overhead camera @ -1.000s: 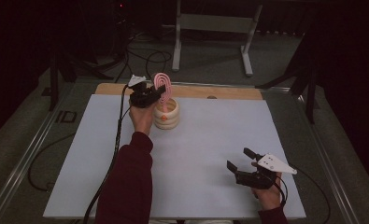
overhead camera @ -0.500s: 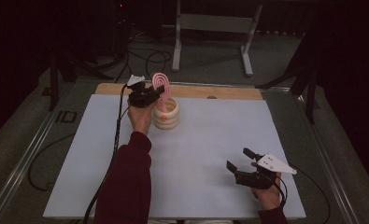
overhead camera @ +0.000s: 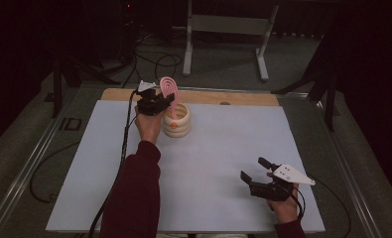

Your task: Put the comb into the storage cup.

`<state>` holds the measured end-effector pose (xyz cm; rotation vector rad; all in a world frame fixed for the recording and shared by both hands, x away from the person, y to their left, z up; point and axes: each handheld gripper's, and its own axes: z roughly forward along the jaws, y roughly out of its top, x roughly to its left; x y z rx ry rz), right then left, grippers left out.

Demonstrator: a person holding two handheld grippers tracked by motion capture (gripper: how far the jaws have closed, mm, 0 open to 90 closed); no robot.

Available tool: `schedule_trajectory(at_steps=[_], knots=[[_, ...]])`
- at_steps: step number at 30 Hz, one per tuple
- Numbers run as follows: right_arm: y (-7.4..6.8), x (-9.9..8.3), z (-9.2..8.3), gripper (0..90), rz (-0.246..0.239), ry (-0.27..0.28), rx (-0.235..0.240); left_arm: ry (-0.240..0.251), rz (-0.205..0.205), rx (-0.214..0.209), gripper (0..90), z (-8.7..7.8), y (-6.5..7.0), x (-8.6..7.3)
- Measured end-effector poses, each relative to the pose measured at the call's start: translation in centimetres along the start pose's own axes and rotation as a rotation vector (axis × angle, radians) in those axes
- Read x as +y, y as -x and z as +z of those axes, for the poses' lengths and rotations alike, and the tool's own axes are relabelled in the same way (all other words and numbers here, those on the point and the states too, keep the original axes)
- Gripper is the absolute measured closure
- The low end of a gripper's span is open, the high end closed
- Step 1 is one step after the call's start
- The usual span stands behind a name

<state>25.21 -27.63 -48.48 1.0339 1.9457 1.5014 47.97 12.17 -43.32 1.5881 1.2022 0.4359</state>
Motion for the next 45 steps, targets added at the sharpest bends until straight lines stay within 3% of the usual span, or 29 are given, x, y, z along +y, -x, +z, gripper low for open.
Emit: schedule_trajectory(at_steps=[9, 17, 29, 45], knots=[[0.0, 0.0, 0.0, 13.8, 0.0, 0.002, 0.001, -0.012, -0.022, 0.015, 50.7, 0.4, 0.2, -0.2], [0.0, 0.0, -0.1, 13.8, -0.001, 0.002, 0.0, -0.061, -0.022, 0.03, 44.4, 0.7, -0.1, -0.6], [-0.1, -0.1, 0.0, 13.8, 0.0, 0.0, 0.006, -0.077, -0.022, 0.104, 21.3, 0.3, -0.7, -1.3], [-0.2, -0.1, 0.1, 13.8, 0.0, -0.001, 0.006, -0.124, 0.042, 0.145, 4.3, -0.1, -0.3, -1.2]])
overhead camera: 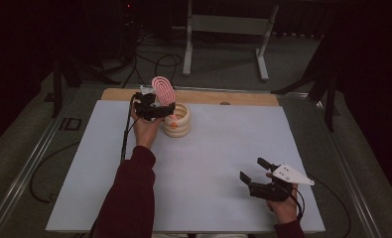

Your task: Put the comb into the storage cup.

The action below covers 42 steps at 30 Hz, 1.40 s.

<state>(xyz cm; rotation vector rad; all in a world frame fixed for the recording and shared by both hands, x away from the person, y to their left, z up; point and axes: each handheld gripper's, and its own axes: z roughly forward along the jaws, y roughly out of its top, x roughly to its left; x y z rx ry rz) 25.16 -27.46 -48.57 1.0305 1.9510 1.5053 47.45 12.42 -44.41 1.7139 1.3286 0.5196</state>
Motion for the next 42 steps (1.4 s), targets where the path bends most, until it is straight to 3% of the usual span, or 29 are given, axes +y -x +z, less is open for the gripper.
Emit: schedule_trajectory(at_steps=[6, 12, 22, 29, 33, 36, 37, 42], knots=[[0.0, 0.0, 0.0, 13.8, -0.001, -0.002, 0.0, -0.008, 0.031, -0.004, 0.0, -0.4, 0.1, 0.1], [0.0, 0.0, 0.1, 13.7, 0.001, -0.003, 0.002, -0.014, 0.102, 0.006, 0.0, -1.0, 0.6, 0.0], [-0.2, 0.0, 0.2, 13.6, 0.001, -0.008, 0.004, -0.025, 0.17, -0.008, 0.0, -2.4, 0.4, -0.6], [-0.3, 0.0, 0.2, 13.6, 0.0, -0.011, 0.008, -0.026, 0.204, -0.072, 0.0, -4.5, 0.2, -1.3], [-0.3, 0.0, 0.3, 13.5, -0.001, -0.012, 0.008, -0.023, 0.238, -0.094, 0.0, -6.1, 0.3, -2.0], [-0.3, 0.0, 0.3, 13.5, -0.001, -0.013, 0.007, -0.023, 0.238, -0.094, 0.0, -6.1, 0.3, -2.0], [-0.4, 0.0, 0.3, 13.4, 0.0, -0.013, 0.009, -0.015, 0.271, -0.117, 0.0, -7.8, 0.4, -3.1], [-0.5, 0.1, 0.4, 13.4, -0.004, -0.014, 0.011, -0.027, 0.306, -0.127, 0.0, -9.2, 0.3, -4.0]])
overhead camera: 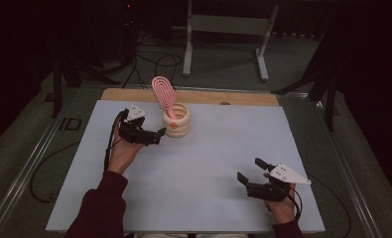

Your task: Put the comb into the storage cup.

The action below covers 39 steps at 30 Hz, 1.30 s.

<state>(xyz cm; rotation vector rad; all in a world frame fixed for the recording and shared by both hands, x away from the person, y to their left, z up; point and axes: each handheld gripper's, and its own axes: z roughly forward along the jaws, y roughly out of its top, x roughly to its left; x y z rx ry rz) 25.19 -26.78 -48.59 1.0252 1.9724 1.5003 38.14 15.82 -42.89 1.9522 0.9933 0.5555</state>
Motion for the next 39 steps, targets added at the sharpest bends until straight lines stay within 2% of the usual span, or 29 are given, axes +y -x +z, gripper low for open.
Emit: schedule_trajectory(at_steps=[3, 7, 18, 21, 29, 39], knots=[[-0.1, 0.0, 0.1, 13.4, -0.005, -0.002, 0.001, 0.004, 0.006, -0.005, 0.0, -0.6, 0.1, -0.5], [-0.2, 0.0, 0.2, 13.4, -0.003, -0.003, 0.004, 0.01, 0.017, -0.024, 0.0, -2.1, 0.5, -1.8], [-0.2, 0.0, 0.2, 12.8, -0.001, -0.007, 0.0, 0.043, 0.038, -0.033, 0.0, -4.7, 1.6, -5.2], [-0.2, 0.0, 0.2, 12.6, -0.001, -0.011, -0.001, 0.068, 0.051, -0.011, 0.0, -5.4, 1.9, -6.1], [-0.2, 0.0, 0.1, 11.6, -0.005, -0.015, -0.005, 0.135, 0.05, 0.009, 0.0, -7.1, 2.6, -8.4], [-0.2, 0.1, -0.1, 11.6, -0.006, -0.009, -0.011, 0.152, 0.041, 0.009, 0.0, -8.0, 3.1, -10.0]])
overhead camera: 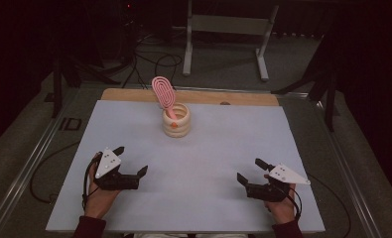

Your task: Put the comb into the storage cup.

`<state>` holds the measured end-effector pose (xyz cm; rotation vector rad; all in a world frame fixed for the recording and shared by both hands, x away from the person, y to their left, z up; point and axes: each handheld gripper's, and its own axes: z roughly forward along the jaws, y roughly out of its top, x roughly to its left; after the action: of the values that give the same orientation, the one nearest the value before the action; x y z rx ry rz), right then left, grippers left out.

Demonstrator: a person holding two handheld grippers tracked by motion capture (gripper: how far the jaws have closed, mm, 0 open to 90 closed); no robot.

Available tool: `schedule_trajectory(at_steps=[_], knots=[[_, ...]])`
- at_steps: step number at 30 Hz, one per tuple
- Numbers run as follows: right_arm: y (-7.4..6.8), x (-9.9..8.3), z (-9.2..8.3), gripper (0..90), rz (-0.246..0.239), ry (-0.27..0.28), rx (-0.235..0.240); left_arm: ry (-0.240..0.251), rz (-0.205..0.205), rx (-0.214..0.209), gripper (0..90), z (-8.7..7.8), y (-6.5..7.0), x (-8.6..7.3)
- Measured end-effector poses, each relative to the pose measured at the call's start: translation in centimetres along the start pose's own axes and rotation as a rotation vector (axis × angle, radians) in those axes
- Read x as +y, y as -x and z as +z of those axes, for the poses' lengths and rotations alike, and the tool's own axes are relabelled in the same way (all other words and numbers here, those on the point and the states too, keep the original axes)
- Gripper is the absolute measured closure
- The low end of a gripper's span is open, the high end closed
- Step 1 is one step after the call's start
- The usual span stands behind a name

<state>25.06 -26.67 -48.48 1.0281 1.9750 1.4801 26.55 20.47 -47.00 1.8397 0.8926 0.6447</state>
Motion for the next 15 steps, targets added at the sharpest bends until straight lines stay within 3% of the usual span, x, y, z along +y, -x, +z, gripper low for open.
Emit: schedule_trajectory(at_steps=[9, 12, 15], knots=[[0.4, 0.0, -0.4, 11.4, 0.005, 0.008, -0.019, 0.027, -0.028, 0.027, 0.0, -1.7, -0.4, -1.7], [0.5, 0.1, -0.5, 11.4, 0.001, 0.014, -0.026, 0.059, -0.05, 0.033, 0.0, -2.3, -0.6, -2.1], [0.5, 0.1, -0.7, 11.4, -0.002, 0.022, -0.032, 0.079, -0.047, 0.049, 0.0, -2.8, -0.5, -2.3]])
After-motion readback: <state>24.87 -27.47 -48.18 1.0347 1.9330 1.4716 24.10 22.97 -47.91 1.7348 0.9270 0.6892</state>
